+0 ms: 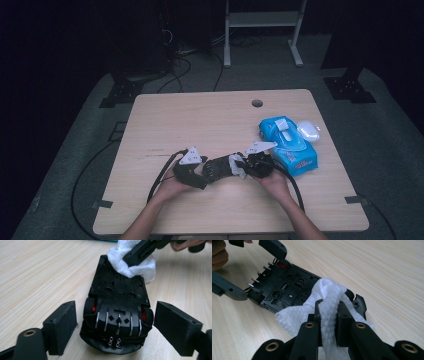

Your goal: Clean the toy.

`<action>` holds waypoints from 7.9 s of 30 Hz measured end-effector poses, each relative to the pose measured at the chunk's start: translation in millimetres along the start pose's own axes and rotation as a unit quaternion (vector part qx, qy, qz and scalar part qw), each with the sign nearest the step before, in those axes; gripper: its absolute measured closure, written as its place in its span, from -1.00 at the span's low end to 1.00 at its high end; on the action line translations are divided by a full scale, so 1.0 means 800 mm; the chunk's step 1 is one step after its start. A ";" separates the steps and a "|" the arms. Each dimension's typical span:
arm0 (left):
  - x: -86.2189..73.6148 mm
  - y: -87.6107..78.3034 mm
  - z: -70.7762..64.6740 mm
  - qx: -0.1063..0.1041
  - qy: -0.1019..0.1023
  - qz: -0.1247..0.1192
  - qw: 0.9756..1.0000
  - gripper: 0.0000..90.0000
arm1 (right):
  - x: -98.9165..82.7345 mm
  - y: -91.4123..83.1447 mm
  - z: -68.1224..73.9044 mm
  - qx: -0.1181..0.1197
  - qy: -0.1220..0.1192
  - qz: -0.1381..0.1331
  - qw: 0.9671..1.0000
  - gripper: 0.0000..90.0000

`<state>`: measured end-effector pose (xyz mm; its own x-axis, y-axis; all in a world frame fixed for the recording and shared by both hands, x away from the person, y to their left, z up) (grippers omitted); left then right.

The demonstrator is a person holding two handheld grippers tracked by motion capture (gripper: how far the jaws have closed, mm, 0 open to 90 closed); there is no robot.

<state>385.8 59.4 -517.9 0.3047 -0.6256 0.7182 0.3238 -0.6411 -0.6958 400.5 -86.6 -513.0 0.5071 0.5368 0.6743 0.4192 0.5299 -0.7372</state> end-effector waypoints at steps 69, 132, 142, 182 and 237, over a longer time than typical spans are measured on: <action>-0.009 0.017 -0.004 0.027 0.057 0.037 0.997 -0.46 | 0.000 0.001 0.022 -0.010 -0.034 -0.024 0.999 0.81; -0.007 0.017 -0.019 0.009 0.080 0.038 0.996 -0.46 | 0.026 0.016 0.076 0.024 -0.062 -0.042 0.997 0.81; -0.007 0.020 -0.023 0.006 0.095 0.042 0.995 -0.46 | 0.024 0.015 0.079 0.041 -0.050 -0.050 0.997 0.81; -0.003 0.021 -0.036 -0.001 0.113 0.041 0.993 -0.46 | 0.030 0.013 0.066 0.005 -0.037 -0.058 0.998 0.82; -0.019 0.011 -0.015 0.013 0.114 0.066 0.991 -0.45 | 0.019 0.012 0.037 -0.024 -0.018 -0.051 0.998 0.82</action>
<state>373.0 57.9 -534.9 0.1371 -0.7889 0.5991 0.3180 -0.5377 -0.7808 389.7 -53.8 -508.9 0.4328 0.5057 0.7463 0.5032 0.5514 -0.6654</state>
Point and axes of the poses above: each handheld gripper's, and its own axes: y roughly forward along the jaws, x roughly out of its top, z roughly to its left, the point moved 9 cm from there along y, roughly forward along the jaws, and after that the axes turned 9 degrees about z, right-handed, at the moved point
